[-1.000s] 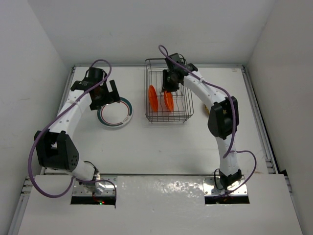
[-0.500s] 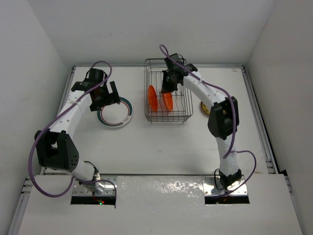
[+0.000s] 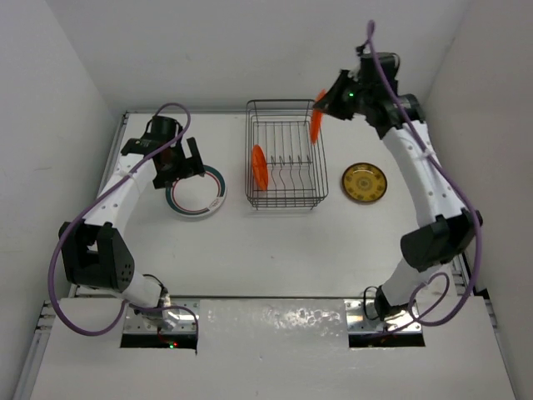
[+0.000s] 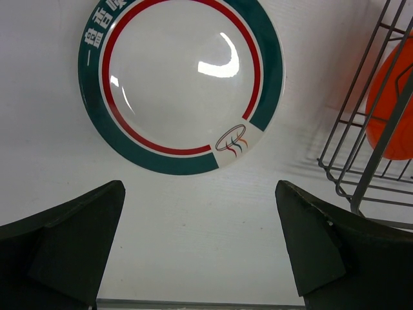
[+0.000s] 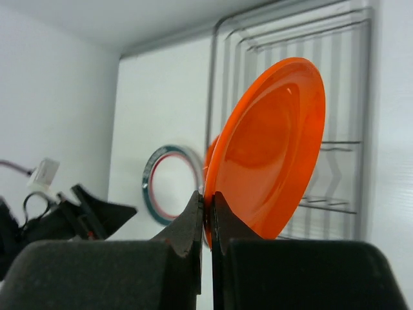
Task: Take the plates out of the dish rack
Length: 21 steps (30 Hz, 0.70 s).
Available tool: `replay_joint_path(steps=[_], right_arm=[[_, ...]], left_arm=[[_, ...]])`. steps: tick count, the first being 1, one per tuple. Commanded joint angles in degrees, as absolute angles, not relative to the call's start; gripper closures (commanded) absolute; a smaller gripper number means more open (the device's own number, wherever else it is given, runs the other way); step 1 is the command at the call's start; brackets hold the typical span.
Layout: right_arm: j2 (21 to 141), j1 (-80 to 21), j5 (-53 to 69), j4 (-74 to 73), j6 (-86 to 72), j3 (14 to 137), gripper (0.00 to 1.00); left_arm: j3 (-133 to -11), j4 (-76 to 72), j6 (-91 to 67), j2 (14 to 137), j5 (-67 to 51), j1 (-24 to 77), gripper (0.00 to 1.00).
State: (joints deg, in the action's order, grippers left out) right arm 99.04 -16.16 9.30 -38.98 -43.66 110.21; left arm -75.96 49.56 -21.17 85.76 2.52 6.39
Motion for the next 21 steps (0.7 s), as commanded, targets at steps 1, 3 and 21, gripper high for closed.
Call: replay_joint_path(steps=[1,3,21], right_arm=[[97.04,-11.97,6.08,-40.95,-39.91,104.96,1.0],[96.42,-10.2,0.57,-43.05,-36.76,104.07,1.0],[112.32,-3.87,-9.84,-44.56,-26.1,99.23,0.99]], left_arm=[[-79.27,48.25,-21.53,85.34,2.72,6.42,0.0],[-79.98,48.95,-21.79,85.43,3.6,6.5,0.0],[-84.64,53.35,-20.83,86.05,5.8,6.59,0.0]])
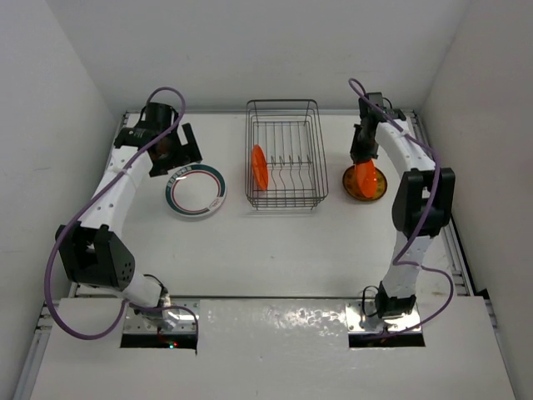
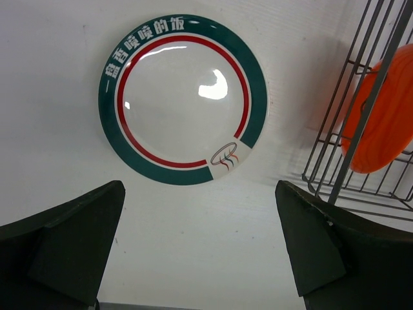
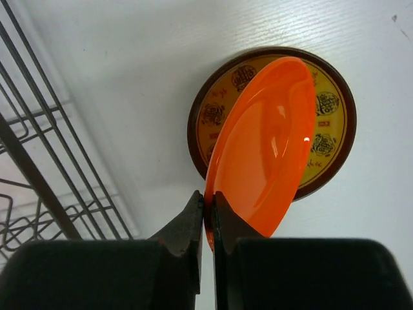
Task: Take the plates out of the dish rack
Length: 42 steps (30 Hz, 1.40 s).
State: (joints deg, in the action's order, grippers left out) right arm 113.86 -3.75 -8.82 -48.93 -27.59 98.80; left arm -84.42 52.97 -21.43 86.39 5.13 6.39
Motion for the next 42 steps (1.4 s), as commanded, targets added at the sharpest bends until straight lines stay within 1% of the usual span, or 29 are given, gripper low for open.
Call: replay_joint_path(steps=[1,2,3,4,5,8,9,11,12,16,17,19,21,24,25,26,27,28,32,33,35,36,37,38,41,42], right_arm=[[112.5,-3.87,-9.5,-44.39,-25.93,99.4,0.93],[112.5,-3.87,-8.54,-44.65,-25.75,100.19,0.76],[112.24,-3.95,-8.44,-44.91,-25.84,100.37,0.7],[110.67,-4.04,-8.26,-44.48,-25.93,100.02,0.6],[109.78,-4.13,-8.35,-43.86,-26.62,99.24,0.38],[107.94,-4.48,-8.18,-45.08,-27.68,101.15,0.26],[107.49,-4.92,-8.09,-45.78,-27.69,101.77,0.2],[106.26,-7.37,-7.65,-46.23,-27.95,103.62,0.04],[105.91,-8.6,-5.21,-45.53,-28.12,103.97,0.01],[106.08,-18.96,-0.97,-42.63,-29.7,107.31,0.01],[106.61,-22.9,-0.79,-42.02,-31.27,108.71,0.01],[108.8,-27.74,-0.7,-39.47,-33.65,110.47,0.01],[112.04,-31.62,-3.06,-38.68,-35.06,113.53,0.01],[117.85,-34.62,-6.76,-41.3,-35.68,118.02,0.03],[119.51,-36.02,-7.03,-42.0,-35.94,119.69,0.08],[121.01,-36.56,-8.34,-43.93,-36.3,119.71,0.08],[123.37,-37.17,-9.65,-44.73,-36.73,123.88,0.17],[124.01,-38.05,-13.15,-45.61,-37.09,124.88,0.21],[124.28,-38.58,-17.75,-44.22,-37.71,121.47,0.35],[124.97,-38.58,-17.58,-43.95,-37.27,121.2,0.37],[126.29,-38.58,-14.95,-43.16,-36.65,121.46,0.45],[127.86,-38.58,-14.16,-42.98,-36.65,122.07,0.51],[128.58,-38.58,-12.41,-42.46,-36.74,122.08,0.61],[129.11,-38.58,-11.7,-41.84,-37.09,121.47,0.66],[129.9,-38.67,-10.64,-39.99,-38.14,119.54,0.74],[129.82,-38.58,-10.46,-39.64,-38.41,119.18,0.75]], left_arm=[[-84.38,53.52,-20.57,86.04,5.89,6.59,0.0],[-84.2,53.7,-20.48,85.87,6.32,6.59,0.0],[-84.11,53.88,-20.3,85.7,6.85,6.59,0.0],[-83.94,53.96,-20.22,85.52,7.12,6.59,0.0],[-83.85,54.05,-20.13,85.43,7.73,6.59,0.0],[-83.41,54.23,-20.13,85.25,8.26,6.59,0.0],[-83.41,54.23,-20.3,85.34,8.26,6.59,0.0],[-83.58,53.88,-20.65,85.43,7.91,6.59,0.0],[-84.19,53.88,-20.74,85.78,7.91,6.59,0.0],[-86.92,54.4,-22.49,87.36,9.13,6.59,0.0],[-87.36,54.93,-23.11,87.54,11.4,6.59,0.0],[-88.15,55.81,-25.04,87.28,14.92,6.59,0.0],[-88.33,56.77,-26.8,86.23,18.26,6.59,0.0],[-87.72,56.87,-27.25,85.34,19.69,6.5,0.0],[-87.02,56.78,-27.07,84.91,19.51,6.59,0.0],[-86.75,56.69,-26.64,84.73,19.34,6.59,0.0],[-86.4,56.78,-26.46,84.73,19.25,6.59,0.0],[-86.05,56.86,-26.28,84.81,18.9,6.59,0.0],[-83.51,56.52,-24.88,84.11,17.67,6.59,0.0],[-82.97,56.17,-24.61,83.76,17.49,6.59,0.0],[-81.92,55.81,-23.91,83.58,17.32,6.59,0.0],[-81.48,55.81,-23.73,83.58,17.31,6.59,0.0],[-81.3,55.72,-23.47,83.58,17.23,6.59,0.0],[-81.21,55.72,-23.38,83.58,17.23,6.59,0.0],[-81.04,55.63,-22.59,83.58,17.05,6.59,0.0],[-81.04,55.55,-22.33,83.67,17.14,6.5,0.0]])
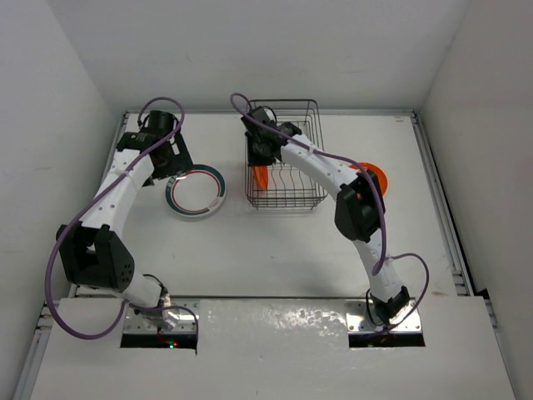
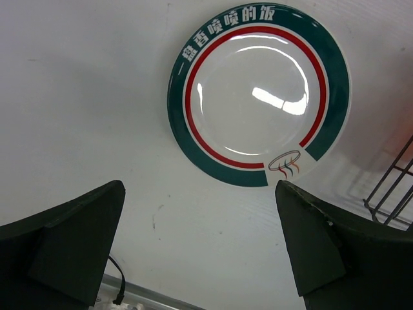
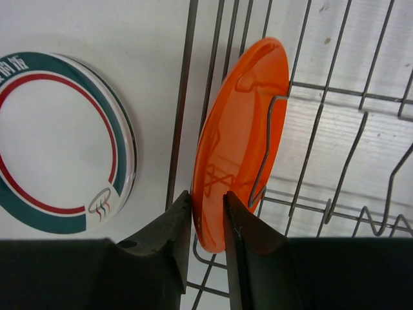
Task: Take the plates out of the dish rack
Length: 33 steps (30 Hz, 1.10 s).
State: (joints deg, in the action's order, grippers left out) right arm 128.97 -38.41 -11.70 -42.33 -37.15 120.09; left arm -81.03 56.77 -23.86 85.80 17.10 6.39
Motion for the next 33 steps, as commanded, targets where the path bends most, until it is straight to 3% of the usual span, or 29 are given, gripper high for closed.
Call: replay_joint_path(steps=[1,4,5,8,15,24,29,33], right_arm=[[129.64,-38.58,-10.28,-38.94,-38.76,118.92,0.75],[129.9,-38.58,-9.85,-39.02,-39.46,119.88,0.76],[129.99,-38.58,-9.58,-39.11,-39.98,120.75,0.89],[129.29,-38.58,-8.18,-38.85,-40.78,120.76,1.0],[121.39,-37.53,-0.2,-30.68,-47.35,119.79,1.0],[110.14,-26.74,9.58,-30.58,-52.48,118.57,1.0],[105.82,-19.35,2.83,-44.98,-38.63,118.04,1.0],[106.34,-16.09,-10.35,-57.55,-27.88,117.25,1.0]], left_arm=[[-81.04,55.55,-21.8,83.58,17.23,6.5,0.0],[-80.95,55.46,-21.27,83.85,17.4,6.5,0.0],[-80.86,55.2,-21.27,84.02,16.45,6.5,0.0],[-81.03,54.84,-21.18,84.29,15.91,6.5,0.0],[-81.21,54.58,-21.01,84.99,15.29,6.5,0.0],[-81.21,54.14,-21.18,85.43,14.68,6.5,0.0],[-81.56,54.23,-21.18,85.08,14.85,6.5,0.0],[-81.21,54.4,-21.09,84.9,15.55,6.5,0.0]])
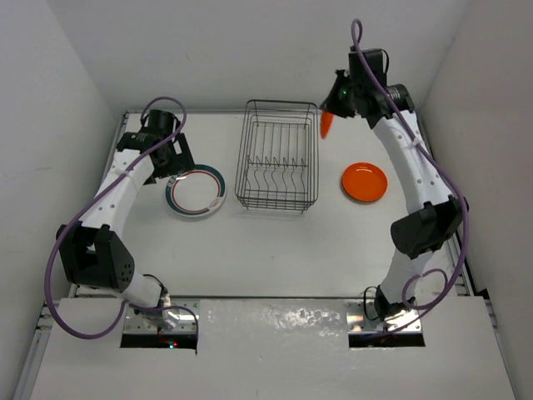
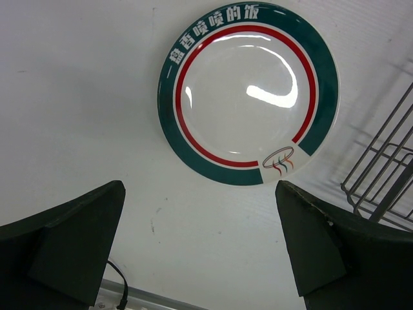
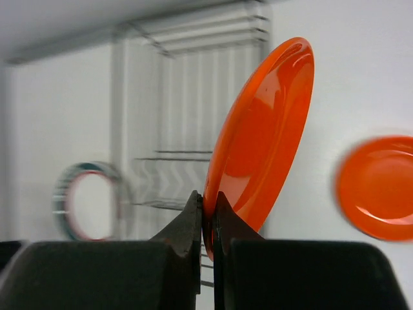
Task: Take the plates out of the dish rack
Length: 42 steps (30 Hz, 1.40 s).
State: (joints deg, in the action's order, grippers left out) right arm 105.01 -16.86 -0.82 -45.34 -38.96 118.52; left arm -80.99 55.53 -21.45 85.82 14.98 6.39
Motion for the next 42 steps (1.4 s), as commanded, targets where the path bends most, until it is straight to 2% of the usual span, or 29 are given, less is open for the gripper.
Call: replay_joint_path(steps=[1,8,15,17,18,19,21,26,29,36,40,42], right_arm=[[106.87,-15.65,-11.76,-58.96,-24.82,116.81,1.0],[110.13,-12.66,-20.29,-57.75,-17.94,106.11,1.0],[114.25,-10.64,-16.97,-52.47,-15.3,101.51,0.99],[114.78,-10.72,-17.22,-52.47,-15.21,101.95,0.66],[114.61,-10.72,-17.57,-52.21,-15.12,101.95,0.45],[114.44,-10.64,-18.88,-52.29,-15.29,102.39,0.18],[113.91,-10.64,-19.6,-52.91,-15.21,104.57,0.02],[108.12,-10.72,-15.04,-55.46,-17.05,108.28,0.01],[99.08,-10.72,-12.57,-52.57,-18.1,102.69,0.01],[80.88,-10.72,-18.19,-52.82,-17.05,90.72,0.01],[72.35,-10.63,-18.19,-53.26,-18.01,82.9,0.01],[67.95,-10.63,-18.63,-53.7,-18.28,79.11,0.01]], left_arm=[[-81.12,54.32,-21.09,84.9,15.56,6.5,0.0],[-80.68,54.4,-21.01,85.08,16.43,6.5,0.0],[-80.59,54.49,-21.01,84.99,17.23,6.5,0.0],[-80.68,54.67,-21.01,84.99,17.49,6.42,0.0],[-80.77,54.67,-21.01,84.9,17.58,6.5,0.0],[-80.77,54.58,-21.01,84.99,17.58,6.5,0.0],[-80.95,54.67,-21.18,85.34,17.67,6.5,0.0],[-83.23,55.89,-21.71,86.4,19.16,6.42,0.0],[-87.35,57.13,-22.59,87.01,22.66,5.63,0.0],[-91.32,56.52,-25.66,83.5,28.82,3.52,0.0],[-88.25,52.31,-26.98,78.32,31.72,3.52,0.0],[-82.9,47.5,-26.72,73.32,31.46,3.69,0.0]])
